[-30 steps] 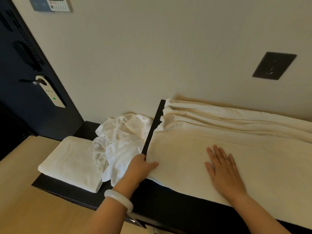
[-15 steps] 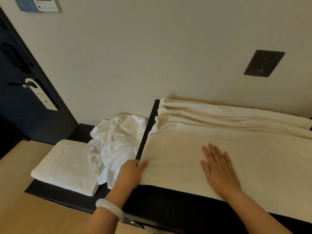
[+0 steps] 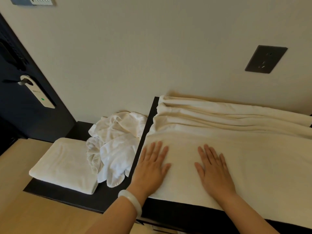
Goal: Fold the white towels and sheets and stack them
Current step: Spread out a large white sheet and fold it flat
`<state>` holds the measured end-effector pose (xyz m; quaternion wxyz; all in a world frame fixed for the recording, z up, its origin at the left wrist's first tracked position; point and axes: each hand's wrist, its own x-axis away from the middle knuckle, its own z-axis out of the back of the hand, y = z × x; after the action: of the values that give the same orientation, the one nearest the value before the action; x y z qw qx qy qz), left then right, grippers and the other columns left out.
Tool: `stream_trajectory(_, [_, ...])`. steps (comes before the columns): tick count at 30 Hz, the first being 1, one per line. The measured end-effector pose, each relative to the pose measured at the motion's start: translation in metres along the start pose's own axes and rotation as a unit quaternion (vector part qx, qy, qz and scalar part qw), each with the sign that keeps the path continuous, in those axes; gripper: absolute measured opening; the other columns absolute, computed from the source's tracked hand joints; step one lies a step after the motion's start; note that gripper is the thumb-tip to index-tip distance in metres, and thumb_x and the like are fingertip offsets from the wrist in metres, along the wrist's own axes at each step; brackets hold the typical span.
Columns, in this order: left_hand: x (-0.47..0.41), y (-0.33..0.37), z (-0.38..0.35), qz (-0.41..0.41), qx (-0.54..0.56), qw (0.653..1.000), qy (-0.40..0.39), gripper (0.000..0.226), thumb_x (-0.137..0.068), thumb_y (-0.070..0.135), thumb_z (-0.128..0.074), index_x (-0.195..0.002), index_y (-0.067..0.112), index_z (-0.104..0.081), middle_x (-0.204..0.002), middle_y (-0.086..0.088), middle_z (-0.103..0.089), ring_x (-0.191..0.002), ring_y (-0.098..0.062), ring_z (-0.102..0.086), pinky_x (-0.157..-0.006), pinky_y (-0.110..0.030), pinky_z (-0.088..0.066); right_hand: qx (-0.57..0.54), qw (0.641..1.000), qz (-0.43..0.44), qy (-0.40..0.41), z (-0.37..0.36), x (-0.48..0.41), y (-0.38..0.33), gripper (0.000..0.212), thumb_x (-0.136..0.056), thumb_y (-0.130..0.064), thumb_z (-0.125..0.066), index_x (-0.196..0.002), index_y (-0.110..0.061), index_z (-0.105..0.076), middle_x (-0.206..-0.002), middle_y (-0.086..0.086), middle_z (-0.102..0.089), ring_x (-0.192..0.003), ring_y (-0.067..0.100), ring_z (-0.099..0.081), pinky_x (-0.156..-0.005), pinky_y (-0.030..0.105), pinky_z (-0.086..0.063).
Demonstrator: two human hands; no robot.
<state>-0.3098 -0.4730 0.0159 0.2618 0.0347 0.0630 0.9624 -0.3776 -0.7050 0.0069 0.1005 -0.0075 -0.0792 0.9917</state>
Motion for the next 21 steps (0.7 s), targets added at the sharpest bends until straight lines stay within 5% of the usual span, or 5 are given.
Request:
stream_trajectory(5, [0.023,-0.024,0.006,0.087,0.109,0.99,-0.007,0.069,-0.1,0.052,-0.032,-0.158,0.029,-0.002,-0.165,0.002,0.002,-0.151,-0.016,0.003,-0.122,-0.033,-0.005,-0.145,0.989,0.028,-0.02,0.008,0.024,0.034,0.056,-0.101,-0.037,-0.048,-0.152,-0.03,-0.025,-0.162,-0.011,-0.009,-0.148,0.001,0.0,-0.12,0.023,0.009])
stream_trajectory(10, [0.037,-0.036,0.029,0.244,0.208,0.947,-0.019,0.071,-0.081,0.042,-0.075,-0.137,0.014,-0.041,-0.129,-0.005,-0.037,-0.123,-0.025,-0.037,-0.104,-0.037,-0.037,-0.268,0.962,0.027,-0.035,0.024,0.046,0.05,0.049,-0.095,-0.021,-0.064,-0.134,-0.042,-0.044,-0.154,-0.023,-0.025,-0.144,-0.007,-0.017,-0.121,0.019,-0.006])
stream_trajectory(16, [0.04,-0.029,0.044,0.234,0.201,0.946,-0.102,0.03,-0.086,0.043,-0.068,-0.085,0.018,-0.052,-0.098,-0.001,-0.045,-0.088,-0.017,-0.05,-0.078,-0.03,-0.048,-0.303,0.953,0.013,-0.014,0.03,0.05,0.04,0.045,-0.093,-0.015,-0.066,-0.129,-0.038,-0.05,-0.148,-0.026,-0.029,-0.13,-0.03,-0.01,-0.114,0.006,-0.003])
stream_trajectory(18, [0.039,-0.027,0.048,0.231,0.223,0.941,-0.107,0.029,-0.087,0.039,-0.066,-0.08,0.015,-0.053,-0.088,-0.003,-0.052,-0.076,-0.017,-0.052,-0.068,-0.028,-0.045,-0.317,0.948,0.001,0.002,0.03,0.053,0.038,0.041,-0.092,-0.012,-0.067,-0.125,-0.034,-0.057,-0.146,-0.023,-0.035,-0.133,-0.023,-0.019,-0.117,0.014,-0.01])
stream_trajectory(21, [0.038,-0.024,0.061,0.285,0.427,0.855,-0.075,0.021,-0.089,0.026,-0.068,-0.097,0.009,-0.057,-0.096,-0.011,-0.061,-0.084,-0.028,-0.064,-0.072,-0.042,-0.058,-0.339,0.94,-0.011,0.034,0.028,0.058,0.034,0.029,-0.09,-0.005,-0.068,-0.106,-0.03,-0.069,-0.135,-0.018,-0.052,-0.131,-0.002,-0.041,-0.113,0.021,-0.029])
